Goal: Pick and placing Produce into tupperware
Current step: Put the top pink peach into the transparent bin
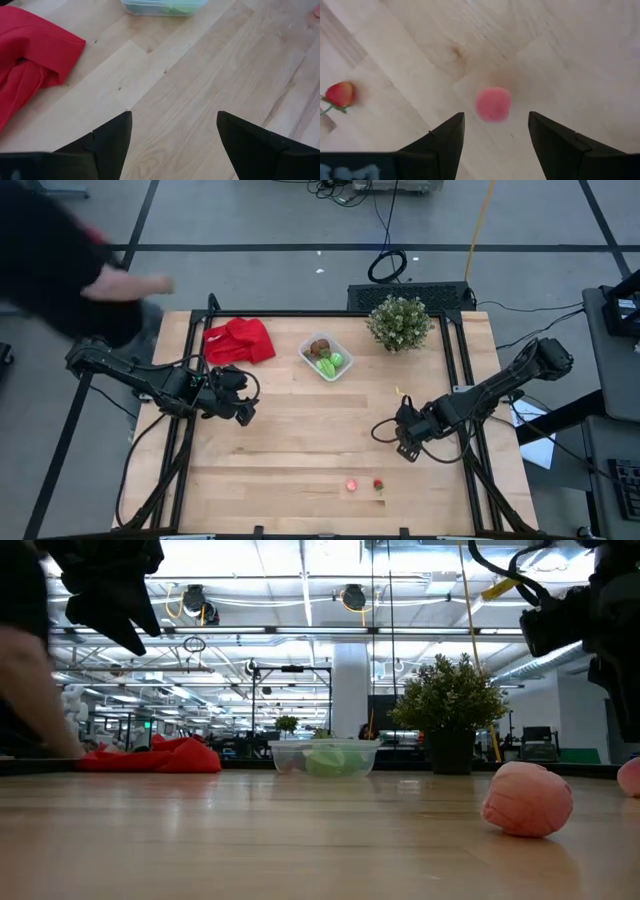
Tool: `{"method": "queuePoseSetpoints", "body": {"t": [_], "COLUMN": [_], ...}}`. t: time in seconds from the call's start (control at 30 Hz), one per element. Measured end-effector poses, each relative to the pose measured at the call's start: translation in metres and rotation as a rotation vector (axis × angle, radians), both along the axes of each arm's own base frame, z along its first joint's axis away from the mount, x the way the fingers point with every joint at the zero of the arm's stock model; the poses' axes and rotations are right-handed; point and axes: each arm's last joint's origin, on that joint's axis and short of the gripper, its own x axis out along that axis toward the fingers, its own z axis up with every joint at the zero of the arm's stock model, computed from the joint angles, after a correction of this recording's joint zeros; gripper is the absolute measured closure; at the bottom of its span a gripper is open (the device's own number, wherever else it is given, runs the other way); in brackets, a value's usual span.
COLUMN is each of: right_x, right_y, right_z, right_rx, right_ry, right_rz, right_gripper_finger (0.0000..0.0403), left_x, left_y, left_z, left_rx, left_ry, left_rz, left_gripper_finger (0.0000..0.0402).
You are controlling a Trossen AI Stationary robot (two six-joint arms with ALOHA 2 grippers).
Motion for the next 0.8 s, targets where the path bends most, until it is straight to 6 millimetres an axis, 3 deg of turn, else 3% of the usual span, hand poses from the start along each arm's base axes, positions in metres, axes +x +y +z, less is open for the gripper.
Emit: {"method": "queuePoseSetpoints", "body": {"t": [0.2, 0.8], "right_x": [-0.005, -0.004], "right_y": [-0.005, -0.011], "right_z": [-0.01, -0.03], "right_rx": [0.033, 0.087], "right_ry": [0.055, -0.005], "right_rz": [-0.039, -0.042], "right_gripper_finger": [0.0191, 0.0191], "left_x": [0.0, 0.0], "left_y": [0.0, 0.0], "left_z": [0.0, 0.0], "left_rx": [0.0, 0.002], "left_ry": [0.0, 0.002], "left_rz": [0.0, -0.003], "left_gripper_finger": [0.0105, 0.0105]}}
